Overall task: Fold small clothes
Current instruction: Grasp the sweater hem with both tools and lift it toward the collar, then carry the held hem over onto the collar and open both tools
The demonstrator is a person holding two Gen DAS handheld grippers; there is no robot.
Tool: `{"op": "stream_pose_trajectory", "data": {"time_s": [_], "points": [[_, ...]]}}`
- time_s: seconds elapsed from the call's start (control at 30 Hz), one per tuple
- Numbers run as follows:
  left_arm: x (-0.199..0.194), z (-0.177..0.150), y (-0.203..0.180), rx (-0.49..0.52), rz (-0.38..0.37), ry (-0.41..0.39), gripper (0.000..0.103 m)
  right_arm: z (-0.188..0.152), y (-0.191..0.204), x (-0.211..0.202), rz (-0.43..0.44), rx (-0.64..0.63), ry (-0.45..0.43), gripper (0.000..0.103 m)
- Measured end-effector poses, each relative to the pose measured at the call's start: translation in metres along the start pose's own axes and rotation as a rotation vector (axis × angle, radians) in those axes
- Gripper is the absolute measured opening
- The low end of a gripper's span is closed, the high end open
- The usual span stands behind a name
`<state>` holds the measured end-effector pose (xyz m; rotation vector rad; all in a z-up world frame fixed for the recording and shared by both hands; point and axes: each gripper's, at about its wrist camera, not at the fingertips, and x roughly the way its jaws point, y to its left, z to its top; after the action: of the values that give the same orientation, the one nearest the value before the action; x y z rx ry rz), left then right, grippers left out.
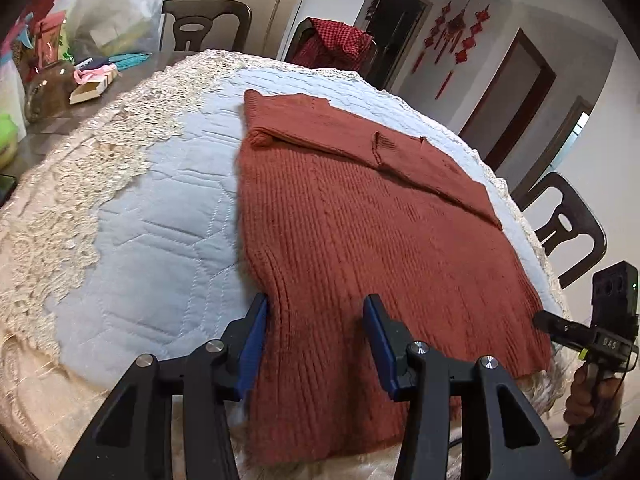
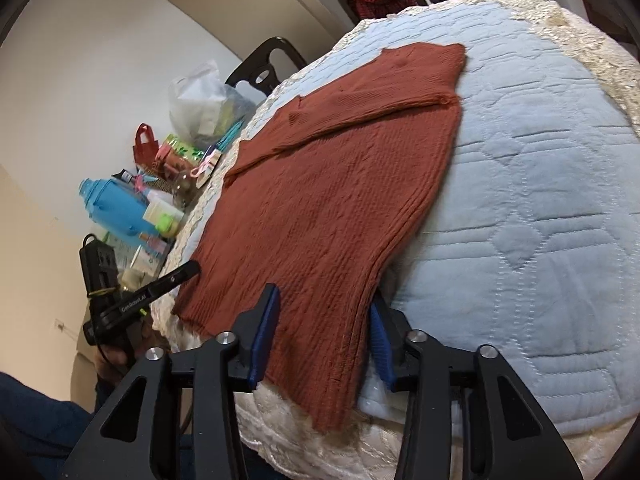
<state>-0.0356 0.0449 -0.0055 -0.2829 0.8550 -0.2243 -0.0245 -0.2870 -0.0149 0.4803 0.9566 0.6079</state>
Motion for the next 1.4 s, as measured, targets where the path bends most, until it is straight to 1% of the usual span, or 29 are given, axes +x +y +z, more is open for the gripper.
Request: {"op": "stream_pose_trajectory", "data": {"time_s": [0.03,0.07,0.1,0.13,0.17,0.2,0.27,0.3,0.33,0.4,0.47,0.63,0.73,0.87,0.93,1.0,1.1,1.17,1.27,1.4], "points": [[0.0,0.0,0.001,-0.007,-0.006,0.001,0.048,0.001,0.0,0.001,0.004,0.003,0.0,0.038],[-0.001,0.0,0.002,-0.014,-0.014,0.003,0.046,0.001,0.0,0.002,0.0,0.006,-0.001,0.032],[-0.002,-0.001,0.004,-0.025,-0.024,0.006,0.041,0.0,-0.001,0.002,-0.011,0.012,-0.004,0.025],[-0.004,-0.004,0.006,-0.034,-0.033,0.007,0.037,-0.002,-0.002,0.001,-0.012,0.018,-0.003,0.021],[-0.006,-0.006,0.008,-0.043,-0.041,0.009,0.035,-0.003,-0.004,0.0,-0.009,0.026,-0.001,0.014],[-0.007,-0.007,0.011,-0.055,-0.05,0.01,0.032,-0.005,-0.007,-0.001,-0.003,0.035,0.001,0.012],[-0.006,-0.007,0.012,-0.065,-0.056,0.013,0.026,-0.007,-0.01,-0.002,0.004,0.048,-0.004,0.01],[-0.005,-0.007,0.012,-0.064,-0.057,0.017,0.014,-0.006,-0.009,-0.002,0.004,0.047,-0.005,0.01],[-0.003,-0.006,0.011,-0.063,-0.068,0.027,0.01,-0.005,-0.008,-0.001,0.009,0.042,-0.005,0.01],[-0.002,-0.004,0.009,-0.062,-0.095,0.03,0.01,-0.004,-0.005,0.001,0.024,0.037,-0.007,0.008],[-0.009,-0.001,0.009,-0.062,-0.142,0.01,0.01,-0.001,-0.002,-0.003,0.05,0.033,-0.022,0.007],[-0.042,0.012,0.011,-0.059,-0.228,-0.098,0.01,0.003,0.005,-0.033,0.135,0.024,-0.107,0.006],[-0.061,0.018,0.013,-0.087,-0.297,-0.142,0.01,0.004,0.012,-0.055,0.17,0.013,-0.16,0.006],[-0.091,0.021,0.007,-0.069,-0.34,-0.213,0.01,0.003,0.027,-0.081,0.21,-0.022,-0.214,0.006],[-0.097,0.022,0.002,-0.046,-0.347,-0.234,0.01,0.003,0.034,-0.088,0.223,-0.048,-0.234,0.006],[-0.092,0.027,0.001,-0.039,-0.343,-0.237,0.01,0.007,0.035,-0.089,0.222,-0.059,-0.245,0.006],[-0.076,0.042,0.005,-0.07,-0.335,-0.228,0.01,0.019,0.025,-0.081,0.218,-0.027,-0.259,0.006],[-0.064,0.056,0.009,-0.091,-0.315,-0.232,0.01,0.03,0.019,-0.075,0.231,-0.017,-0.276,0.006],[-0.048,0.077,0.014,-0.124,-0.309,-0.233,0.01,0.048,0.011,-0.069,0.232,0.0,-0.295,0.006],[-0.028,0.106,0.013,-0.131,-0.297,-0.223,0.01,0.078,-0.002,-0.056,0.225,0.048,-0.303,0.006]]}}
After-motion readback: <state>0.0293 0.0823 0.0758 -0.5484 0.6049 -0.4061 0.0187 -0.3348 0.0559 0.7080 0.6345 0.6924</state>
